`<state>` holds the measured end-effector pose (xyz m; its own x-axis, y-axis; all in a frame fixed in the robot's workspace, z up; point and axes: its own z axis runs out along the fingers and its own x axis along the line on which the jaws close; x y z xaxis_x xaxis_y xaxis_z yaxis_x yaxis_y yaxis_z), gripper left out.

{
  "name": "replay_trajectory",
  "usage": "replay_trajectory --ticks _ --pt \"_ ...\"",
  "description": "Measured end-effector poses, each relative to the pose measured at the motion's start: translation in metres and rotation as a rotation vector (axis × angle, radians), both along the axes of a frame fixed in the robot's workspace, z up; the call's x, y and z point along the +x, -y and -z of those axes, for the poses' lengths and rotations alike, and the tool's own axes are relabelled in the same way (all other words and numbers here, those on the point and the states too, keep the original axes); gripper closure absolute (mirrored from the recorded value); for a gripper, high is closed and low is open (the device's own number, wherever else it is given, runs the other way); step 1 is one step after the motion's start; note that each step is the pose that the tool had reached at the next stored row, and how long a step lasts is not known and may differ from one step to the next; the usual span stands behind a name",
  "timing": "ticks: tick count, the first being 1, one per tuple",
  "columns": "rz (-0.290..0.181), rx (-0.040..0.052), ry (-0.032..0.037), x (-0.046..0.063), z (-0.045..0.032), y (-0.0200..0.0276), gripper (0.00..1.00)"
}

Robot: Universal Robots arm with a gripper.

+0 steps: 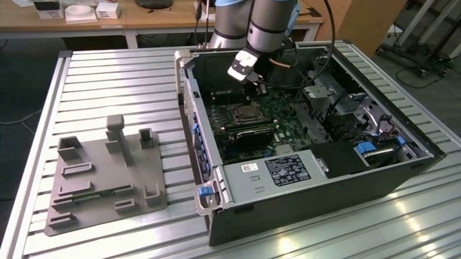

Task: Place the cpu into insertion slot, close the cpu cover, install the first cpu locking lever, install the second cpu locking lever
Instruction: 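Install the first cpu locking lever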

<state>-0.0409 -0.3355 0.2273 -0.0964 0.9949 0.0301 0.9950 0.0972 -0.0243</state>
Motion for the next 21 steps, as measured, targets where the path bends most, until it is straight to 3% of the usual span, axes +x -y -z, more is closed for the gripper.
replay_trajectory --ticks 8,14,17,19,21 --pt "0.0 -0.0002 -0.0002 0.0 -0.0216 0.0 0.89" --pt "-0.002 -0.0001 -0.0004 0.0 -0.0321 0.0 0.89" --pt "-0.036 0.0001 -0.0008 0.0 -0.0322 0.0 0.89" --pt "-0.101 -0.0001 -0.0014 0.0 -0.0323 0.0 0.89" --pt "-0.131 0.0 -0.0017 0.0 -0.0323 0.0 0.89"
